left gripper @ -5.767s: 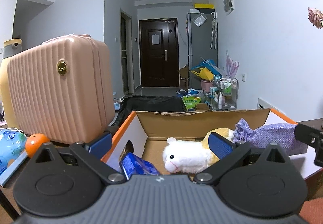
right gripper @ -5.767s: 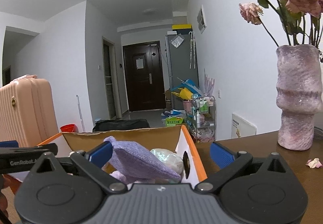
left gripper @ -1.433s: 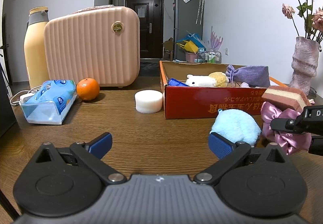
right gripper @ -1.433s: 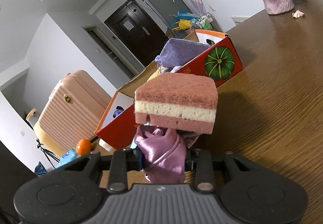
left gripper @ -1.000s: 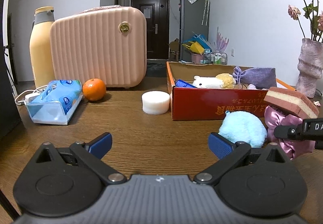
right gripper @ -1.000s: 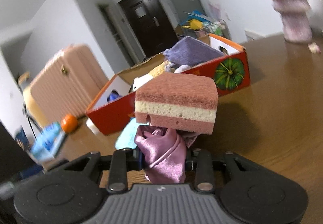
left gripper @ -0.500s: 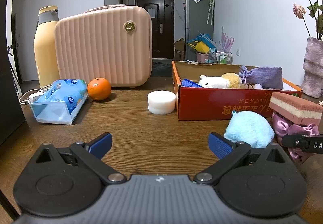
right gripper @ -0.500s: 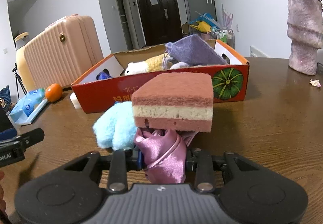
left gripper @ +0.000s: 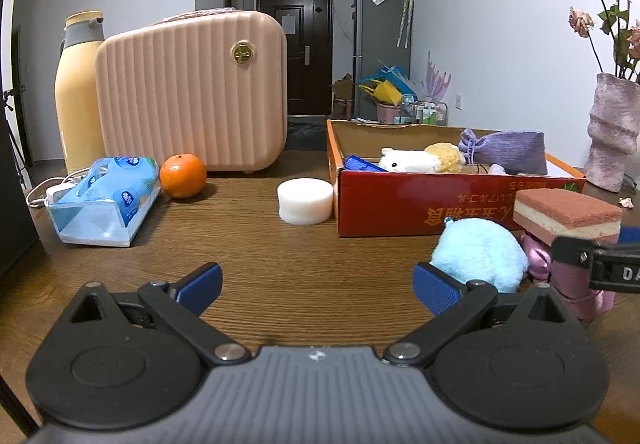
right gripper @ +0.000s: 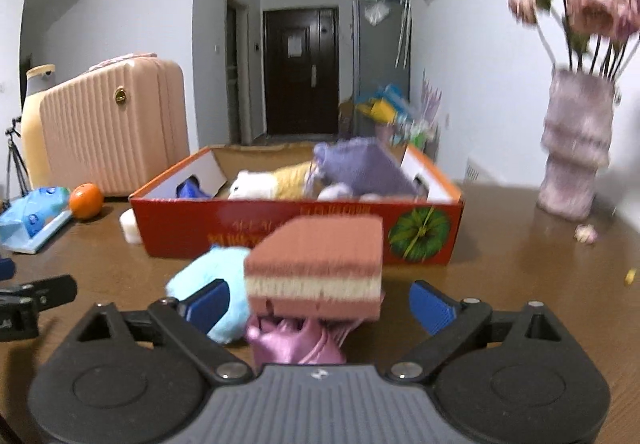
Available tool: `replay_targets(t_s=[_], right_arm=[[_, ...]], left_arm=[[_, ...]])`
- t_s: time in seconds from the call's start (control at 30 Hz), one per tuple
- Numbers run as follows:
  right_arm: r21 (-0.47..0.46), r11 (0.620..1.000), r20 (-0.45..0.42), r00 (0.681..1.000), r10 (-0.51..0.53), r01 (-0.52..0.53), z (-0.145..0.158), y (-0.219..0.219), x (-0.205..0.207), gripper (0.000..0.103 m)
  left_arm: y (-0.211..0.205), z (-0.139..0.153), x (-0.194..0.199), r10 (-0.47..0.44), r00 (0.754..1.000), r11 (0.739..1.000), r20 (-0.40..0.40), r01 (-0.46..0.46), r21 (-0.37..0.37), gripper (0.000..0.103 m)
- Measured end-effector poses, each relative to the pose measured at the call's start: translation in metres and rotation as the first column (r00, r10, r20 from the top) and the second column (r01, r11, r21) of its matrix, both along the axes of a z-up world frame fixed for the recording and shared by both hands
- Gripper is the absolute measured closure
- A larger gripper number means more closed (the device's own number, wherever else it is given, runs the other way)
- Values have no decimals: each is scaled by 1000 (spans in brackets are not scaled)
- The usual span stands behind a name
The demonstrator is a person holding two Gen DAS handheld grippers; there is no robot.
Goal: Organize soft objects
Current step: 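Lift the layered sponge off the table with the right gripper, then grasp the white round puck with the left gripper while the right gripper holds the sponge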
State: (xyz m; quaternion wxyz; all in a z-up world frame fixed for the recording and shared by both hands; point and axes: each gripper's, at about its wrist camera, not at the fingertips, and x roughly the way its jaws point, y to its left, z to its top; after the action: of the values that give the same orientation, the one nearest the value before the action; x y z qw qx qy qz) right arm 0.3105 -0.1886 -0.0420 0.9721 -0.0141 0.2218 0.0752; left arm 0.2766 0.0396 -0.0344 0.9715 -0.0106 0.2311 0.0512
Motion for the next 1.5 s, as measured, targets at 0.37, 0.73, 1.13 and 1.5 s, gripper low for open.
replay_targets(t_s=[0.37, 0.73, 1.13, 1.5], right_arm=[[35, 999, 84, 996, 3, -5, 7, -6, -4, 35], [121, 992, 161, 985, -60, 41, 18, -36, -10, 35], [126, 989, 198, 975, -98, 74, 18, -63, -12, 35], [148, 979, 202, 964, -171, 142, 15, -94, -8, 35]], left_arm=[[-3, 0, 0, -9, 1000, 1000, -2, 9, 0, 0], [-1, -1, 4, 1, 1000, 1000, -11, -1, -2, 0], [-5, -4, 14, 25, 999, 1000, -28, -25, 3, 0], [18, -9, 58, 98, 994, 995, -57, -95, 42, 0]])
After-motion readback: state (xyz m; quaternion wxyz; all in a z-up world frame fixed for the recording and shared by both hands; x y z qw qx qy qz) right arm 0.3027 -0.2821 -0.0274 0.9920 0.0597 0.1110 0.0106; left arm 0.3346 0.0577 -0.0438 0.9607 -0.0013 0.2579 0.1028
